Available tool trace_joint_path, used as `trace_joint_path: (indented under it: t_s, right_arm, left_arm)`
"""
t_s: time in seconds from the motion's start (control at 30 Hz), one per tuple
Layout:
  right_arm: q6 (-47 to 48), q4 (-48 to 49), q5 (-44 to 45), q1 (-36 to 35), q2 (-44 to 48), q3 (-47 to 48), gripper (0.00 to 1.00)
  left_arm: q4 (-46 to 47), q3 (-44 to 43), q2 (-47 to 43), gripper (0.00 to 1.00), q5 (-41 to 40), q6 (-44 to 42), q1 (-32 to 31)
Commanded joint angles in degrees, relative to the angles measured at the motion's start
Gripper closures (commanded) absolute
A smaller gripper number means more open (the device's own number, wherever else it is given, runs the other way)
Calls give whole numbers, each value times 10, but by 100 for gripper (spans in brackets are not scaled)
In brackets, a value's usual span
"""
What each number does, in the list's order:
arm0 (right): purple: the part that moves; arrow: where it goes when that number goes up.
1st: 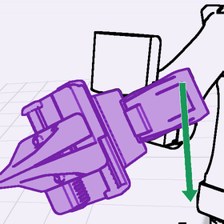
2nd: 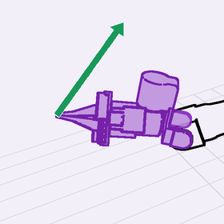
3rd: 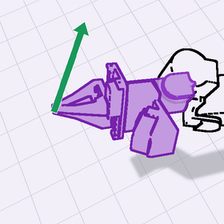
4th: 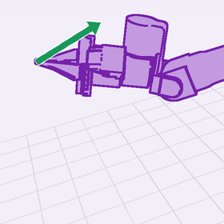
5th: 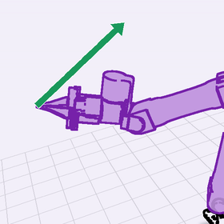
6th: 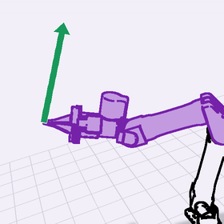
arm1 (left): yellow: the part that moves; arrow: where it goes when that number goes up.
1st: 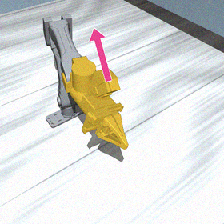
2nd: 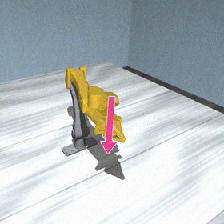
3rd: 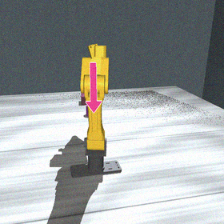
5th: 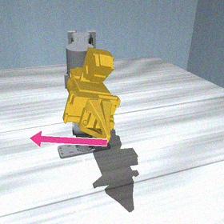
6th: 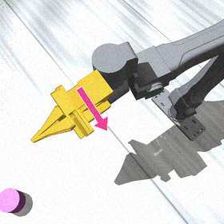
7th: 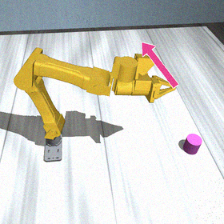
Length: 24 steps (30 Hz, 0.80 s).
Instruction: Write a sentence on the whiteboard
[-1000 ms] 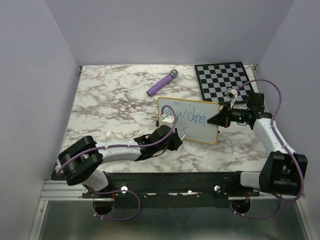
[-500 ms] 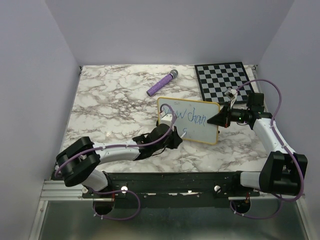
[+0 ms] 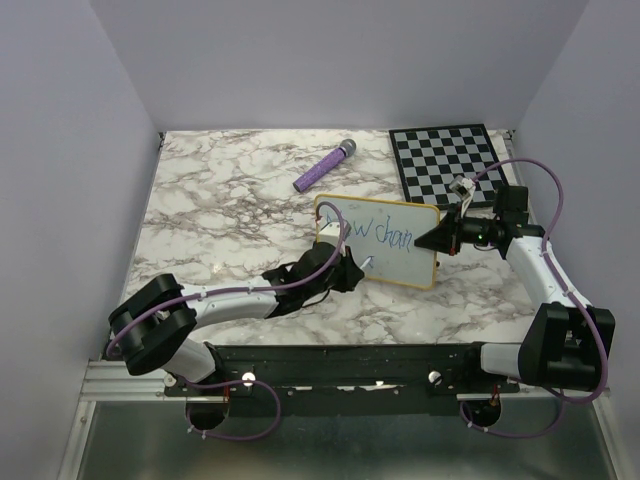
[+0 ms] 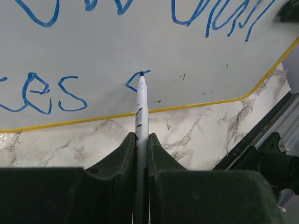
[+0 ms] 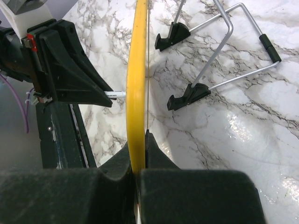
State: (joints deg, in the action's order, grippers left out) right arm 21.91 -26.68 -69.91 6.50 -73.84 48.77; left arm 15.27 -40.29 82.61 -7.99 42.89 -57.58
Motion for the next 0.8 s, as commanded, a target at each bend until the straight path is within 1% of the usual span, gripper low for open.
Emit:
trace_joint_path:
  t_s: [0.0, 0.37, 0.77]
  right_arm:
    - [-3, 3, -30, 1, 8, 0, 99]
    - [-3, 2, -30, 1, 9, 1, 99]
    - [-3, 2, -30, 1, 9, 1, 99]
  left_arm:
    - [15, -19, -3, 100, 10, -7, 6]
    - [6, -13, 4, 100, 16, 1, 7]
    - [-7, -9, 19, 100, 40, 10, 7]
